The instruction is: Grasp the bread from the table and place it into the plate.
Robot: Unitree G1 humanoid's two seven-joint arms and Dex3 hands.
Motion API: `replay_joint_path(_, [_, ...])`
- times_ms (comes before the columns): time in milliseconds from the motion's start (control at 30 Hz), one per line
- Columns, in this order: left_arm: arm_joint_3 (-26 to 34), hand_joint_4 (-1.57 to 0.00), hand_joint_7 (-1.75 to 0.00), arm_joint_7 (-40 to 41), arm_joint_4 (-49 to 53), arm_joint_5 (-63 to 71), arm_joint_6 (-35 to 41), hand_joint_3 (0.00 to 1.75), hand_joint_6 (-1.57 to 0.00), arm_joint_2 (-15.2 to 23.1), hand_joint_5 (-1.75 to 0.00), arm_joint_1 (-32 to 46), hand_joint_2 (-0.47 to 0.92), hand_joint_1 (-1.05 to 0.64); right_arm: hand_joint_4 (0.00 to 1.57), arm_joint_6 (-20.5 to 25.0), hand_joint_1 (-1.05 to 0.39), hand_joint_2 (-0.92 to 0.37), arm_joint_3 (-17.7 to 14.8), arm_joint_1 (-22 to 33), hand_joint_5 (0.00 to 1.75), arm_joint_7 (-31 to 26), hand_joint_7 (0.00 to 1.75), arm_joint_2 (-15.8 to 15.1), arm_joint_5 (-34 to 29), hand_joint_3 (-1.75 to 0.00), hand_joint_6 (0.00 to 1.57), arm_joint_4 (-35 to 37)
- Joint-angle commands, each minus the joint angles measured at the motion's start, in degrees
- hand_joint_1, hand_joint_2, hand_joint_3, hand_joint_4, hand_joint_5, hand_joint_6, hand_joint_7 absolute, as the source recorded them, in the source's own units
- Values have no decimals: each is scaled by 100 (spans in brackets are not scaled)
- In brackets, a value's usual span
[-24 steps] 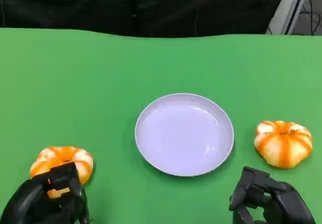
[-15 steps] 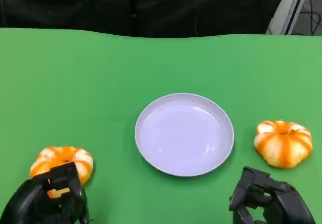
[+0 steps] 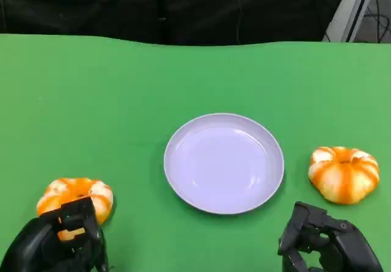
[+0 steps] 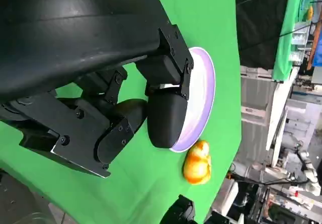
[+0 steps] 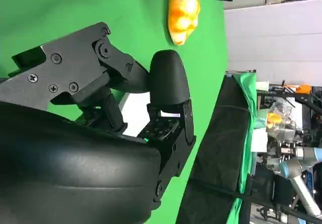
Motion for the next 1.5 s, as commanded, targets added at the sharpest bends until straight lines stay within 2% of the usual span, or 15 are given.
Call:
replay_joint_path(33, [3, -84, -157, 42, -21, 48, -52, 122, -80, 74, -175, 20, 55, -6, 77, 17, -15, -67, -20, 57, 175, -12, 154, -60, 62, -102, 70, -43])
replay_joint_path(433, [3, -84, -157, 42, -21, 48, -52, 122, -80, 74, -175, 20, 56, -6, 77, 19, -15, -66, -20, 57, 175, -12, 154, -60, 62, -102, 70, -45])
replay_joint_path(567, [-16, -76, -145, 337, -164, 314, -175, 117, -76, 38, -166, 104, 57, -7, 76, -7, -15, -66, -29, 54, 175, -24, 153, -66, 38, -102, 70, -15])
replay_joint_path(600, [-110, -75, -145, 1275, -308, 1862, -1058, 116, -76, 324, -165, 257, 57, -7, 76, -7, -15, -66, -28, 65, 175, -4, 153, -71, 65, -102, 70, -40])
replay_joint_path(633, [-183, -42, -92, 1997, -407, 3039, -1732, 82, -53, 536, -102, 371, 71, -34, 76, -7, -15, -67, -28, 74, 175, 12, 153, -74, 86, -102, 70, -58])
replay_joint_path(667, [-275, -26, -42, 2745, -575, 4188, -2097, 52, -47, 761, -50, 414, 83, -54, 76, -9, -14, -67, -37, 71, 175, 28, 153, -85, 103, -102, 71, -63])
replay_joint_path(700, [-333, -21, -24, 3216, -672, 4885, -2275, 41, -46, 888, -31, 427, 88, -62, 76, -10, -14, -67, -44, 67, 175, 37, 153, -92, 112, -102, 71, -63])
replay_joint_path(767, [-416, -17, -9, 3630, -711, 5424, -2226, 30, -46, 1004, -14, 342, 91, -69, 76, 4, -14, -67, -51, 51, 175, 49, 153, -101, 123, -102, 71, -47])
replay_joint_path(1067, [-725, -16, -3, 4543, -605, 6455, -2137, 25, -47, 1207, -7, 203, 92, -72, 76, 45, -15, -67, -36, 78, 175, 14, 153, -91, 95, -102, 71, -98])
replay_joint_path(1500, [-1062, -17, -1, 4753, -529, 6963, -1690, 19, -46, 1516, -4, -107, 92, -72, 76, 63, -14, -67, -7, 58, 175, -24, 153, -55, 69, -102, 70, -94])
